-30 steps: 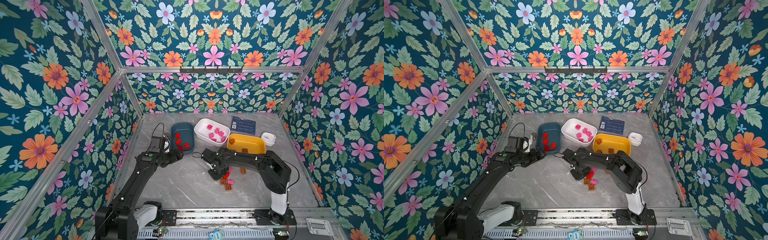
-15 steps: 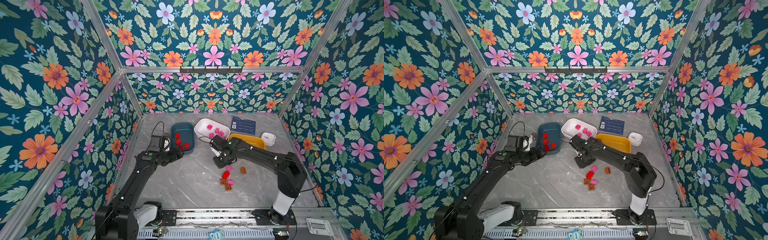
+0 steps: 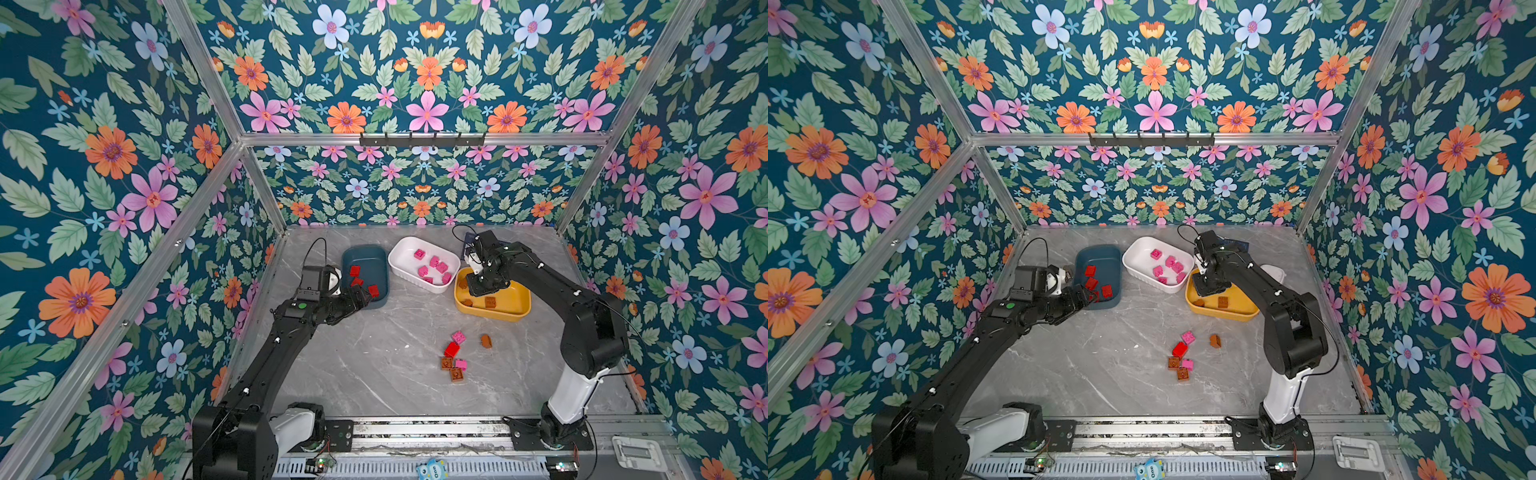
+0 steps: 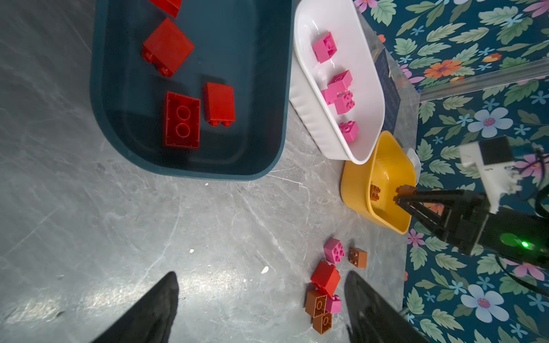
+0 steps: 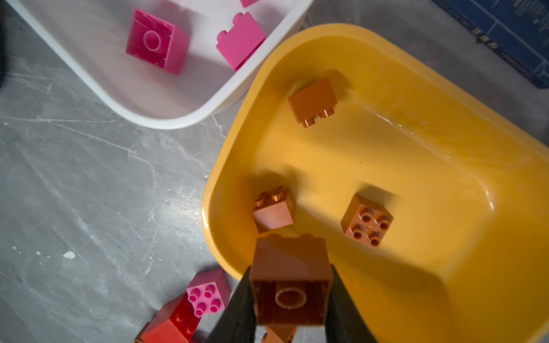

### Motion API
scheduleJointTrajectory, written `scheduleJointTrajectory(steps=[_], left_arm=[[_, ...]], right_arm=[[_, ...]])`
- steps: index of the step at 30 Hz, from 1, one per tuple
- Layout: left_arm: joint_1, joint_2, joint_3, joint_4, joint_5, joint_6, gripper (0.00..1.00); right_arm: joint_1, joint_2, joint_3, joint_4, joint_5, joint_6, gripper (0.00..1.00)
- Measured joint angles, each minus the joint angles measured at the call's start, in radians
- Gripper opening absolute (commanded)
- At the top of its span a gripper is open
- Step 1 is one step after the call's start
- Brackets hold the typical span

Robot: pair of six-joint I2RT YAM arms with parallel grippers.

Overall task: Sort the legos into containers by color
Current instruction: Place the lego in the container.

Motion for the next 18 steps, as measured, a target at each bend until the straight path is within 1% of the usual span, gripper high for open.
scheduleJointTrajectory(steps=[2, 3, 5, 7, 11, 15, 18], left_arm=[[0.000, 0.006, 0.000, 0.010, 0.003, -0.016, 0.88], [0.000, 0.008, 0.000, 0.012, 0.004, -0.021, 0.87], [-0.001, 0.011, 0.003, 0.016, 0.010, -0.022, 0.87], [-0.001, 0.014, 0.008, 0.021, 0.013, -0.023, 0.87], [-0.001, 0.015, 0.010, 0.020, 0.014, -0.025, 0.88], [-0.001, 0.016, 0.011, 0.015, 0.014, -0.024, 0.88], [-0.001, 0.016, 0.013, 0.006, 0.013, -0.021, 0.88]], right_arm=[[-0.011, 0.043, 0.018, 0.021, -0.014, -0.008, 0.32], [-0.015, 0.059, 0.023, 0.030, -0.024, -0.015, 0.36], [-0.023, 0.091, 0.035, 0.043, -0.041, -0.021, 0.49], [-0.027, 0.101, 0.041, 0.050, -0.058, -0.026, 0.55], [-0.025, 0.070, 0.024, 0.067, -0.094, -0.028, 0.60], [-0.015, -0.001, -0.020, 0.065, -0.120, -0.027, 0.60], [0.031, -0.063, -0.063, 0.053, -0.129, -0.020, 0.61]])
